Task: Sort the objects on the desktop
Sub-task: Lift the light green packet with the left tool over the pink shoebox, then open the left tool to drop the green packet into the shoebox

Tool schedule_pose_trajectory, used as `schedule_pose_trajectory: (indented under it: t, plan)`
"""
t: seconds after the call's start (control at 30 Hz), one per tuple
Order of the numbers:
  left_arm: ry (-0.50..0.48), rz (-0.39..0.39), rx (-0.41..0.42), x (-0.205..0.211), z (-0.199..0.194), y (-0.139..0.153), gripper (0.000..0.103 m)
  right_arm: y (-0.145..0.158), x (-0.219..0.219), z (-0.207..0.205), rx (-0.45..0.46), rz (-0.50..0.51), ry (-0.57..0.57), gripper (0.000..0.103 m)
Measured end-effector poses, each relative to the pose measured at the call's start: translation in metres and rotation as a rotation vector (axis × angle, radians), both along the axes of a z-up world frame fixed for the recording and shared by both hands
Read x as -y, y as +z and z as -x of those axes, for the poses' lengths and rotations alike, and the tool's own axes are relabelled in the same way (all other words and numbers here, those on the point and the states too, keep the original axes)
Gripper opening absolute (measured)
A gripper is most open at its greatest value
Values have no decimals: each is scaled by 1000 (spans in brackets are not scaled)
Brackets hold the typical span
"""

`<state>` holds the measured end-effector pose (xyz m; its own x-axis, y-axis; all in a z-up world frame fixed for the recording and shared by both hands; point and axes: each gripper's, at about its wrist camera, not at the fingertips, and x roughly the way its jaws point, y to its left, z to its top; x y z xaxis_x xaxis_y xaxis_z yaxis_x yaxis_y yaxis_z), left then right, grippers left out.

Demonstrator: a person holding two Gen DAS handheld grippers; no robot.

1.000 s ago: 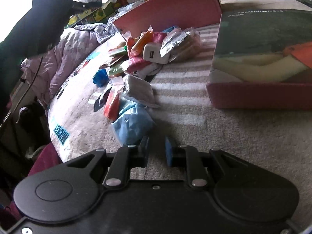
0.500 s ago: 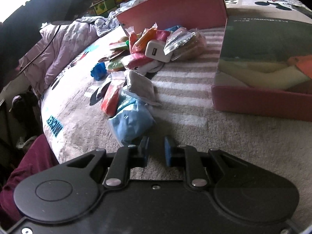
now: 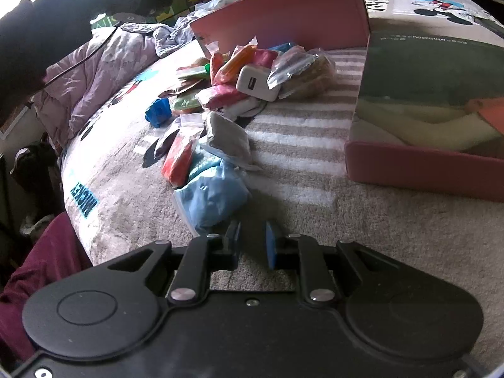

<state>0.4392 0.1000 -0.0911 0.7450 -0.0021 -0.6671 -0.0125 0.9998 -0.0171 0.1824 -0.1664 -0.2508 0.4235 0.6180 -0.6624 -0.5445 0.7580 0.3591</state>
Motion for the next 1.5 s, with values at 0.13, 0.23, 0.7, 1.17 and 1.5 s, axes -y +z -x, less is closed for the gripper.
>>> schedule_pose_trajectory:
  t: [0.13, 0.23, 0.7, 1.17, 1.5]
  plan:
    - [0, -2, -12, 3, -10, -3, 57, -1, 0, 0, -1, 0, 3, 14]
    - [-1, 4, -28, 5, -18, -6, 57, -1, 0, 0, -1, 1, 6, 14]
    - [-6, -19, -109, 12, -45, -23, 57, -2, 2, 0, -5, -8, 9, 14]
    - [-36, 26, -248, 14, -82, -46, 57, -3, 3, -1, 0, -12, 18, 14]
    - [-47, 54, -343, 17, -100, -58, 57, -5, 4, -1, -2, -21, 19, 14]
